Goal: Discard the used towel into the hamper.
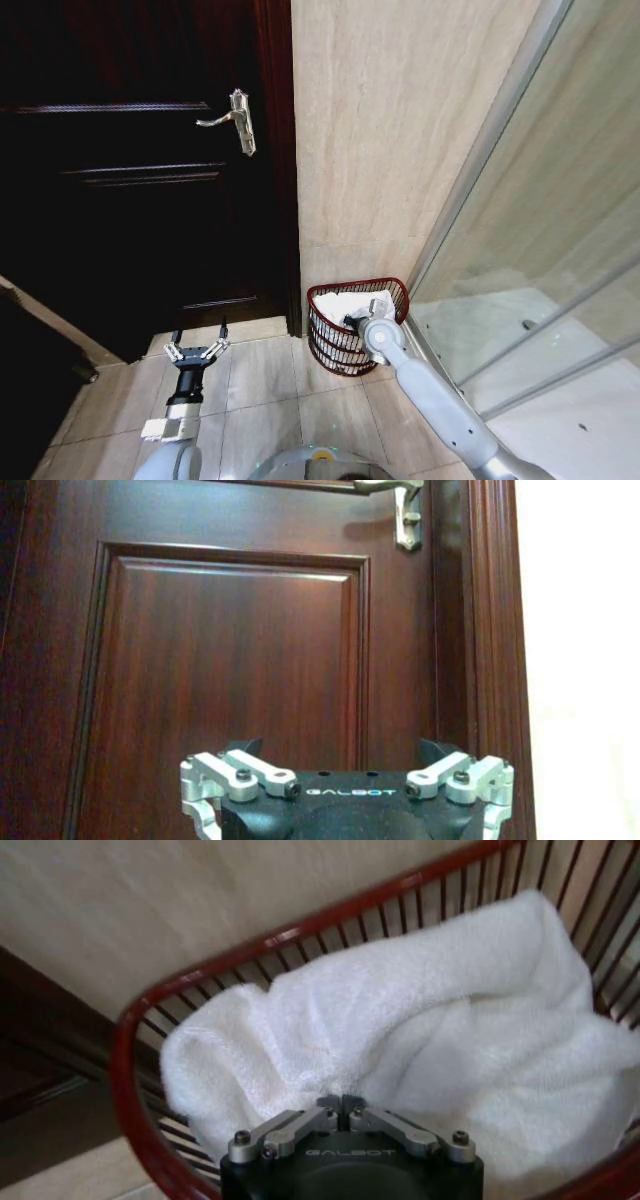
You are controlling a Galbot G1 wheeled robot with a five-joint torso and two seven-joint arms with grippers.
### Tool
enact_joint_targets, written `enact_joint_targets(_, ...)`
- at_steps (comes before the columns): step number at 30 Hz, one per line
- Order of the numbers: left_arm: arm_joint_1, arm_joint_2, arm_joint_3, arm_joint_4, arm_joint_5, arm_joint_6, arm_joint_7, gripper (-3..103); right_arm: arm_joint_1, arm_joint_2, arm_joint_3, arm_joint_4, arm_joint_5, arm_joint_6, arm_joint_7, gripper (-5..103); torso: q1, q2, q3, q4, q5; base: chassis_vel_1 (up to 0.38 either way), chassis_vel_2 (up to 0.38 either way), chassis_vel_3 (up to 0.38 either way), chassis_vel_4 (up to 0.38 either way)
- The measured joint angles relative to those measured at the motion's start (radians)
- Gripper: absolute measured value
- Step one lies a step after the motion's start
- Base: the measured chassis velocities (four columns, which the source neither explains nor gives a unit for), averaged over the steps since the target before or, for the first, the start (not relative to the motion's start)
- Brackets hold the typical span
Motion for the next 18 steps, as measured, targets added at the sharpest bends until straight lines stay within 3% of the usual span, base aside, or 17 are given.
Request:
enact_joint_targets(1,0.0,0.0,0.0,0.0,0.0,0.0,0.0,100,0.0,0.0,0.0,0.0,0.0,0.0,0.0,1,0.0,0.0,0.0,0.0,0.0,0.0,0.0,0.0,0.0)
enact_joint_targets(5,0.0,0.002,0.004,-0.001,-0.001,0.0,0.0,100,0.0,-0.019,-0.007,0.059,-0.069,0.002,-0.01,22,0.0,0.0,0.0,0.0001,-0.0001,0.0,0.0,0.0,0.0)
enact_joint_targets(6,0.0,0.002,0.004,-0.001,-0.001,0.0,0.0,100,0.0,-0.019,-0.007,0.059,-0.069,0.002,-0.01,22,0.0,0.0,0.0,0.0001,-0.0001,0.0,0.0,0.0,0.0)
enact_joint_targets(10,0.003,0.005,0.007,-0.015,-0.002,0.019,0.0,100,-0.014,-0.047,-0.005,0.113,-0.154,0.015,-0.062,33,0.0,0.0,0.0,0.0,0.0,0.0,0.0,0.0,0.0)
enact_joint_targets(13,0.005,0.007,0.01,-0.027,0.0,0.036,0.0,100,-0.045,-0.077,0.011,0.18,-0.224,0.031,-0.106,49,0.0,0.0,0.0,0.0,0.0,0.0,0.0,0.0,0.0)
enact_joint_targets(18,0.003,0.004,0.014,-0.037,0.006,0.048,-0.001,100,-0.122,-0.112,0.031,0.285,-0.278,0.054,-0.107,65,0.0,0.0,0.0,-0.0001,0.0001,0.0,0.0,0.0,0.0)
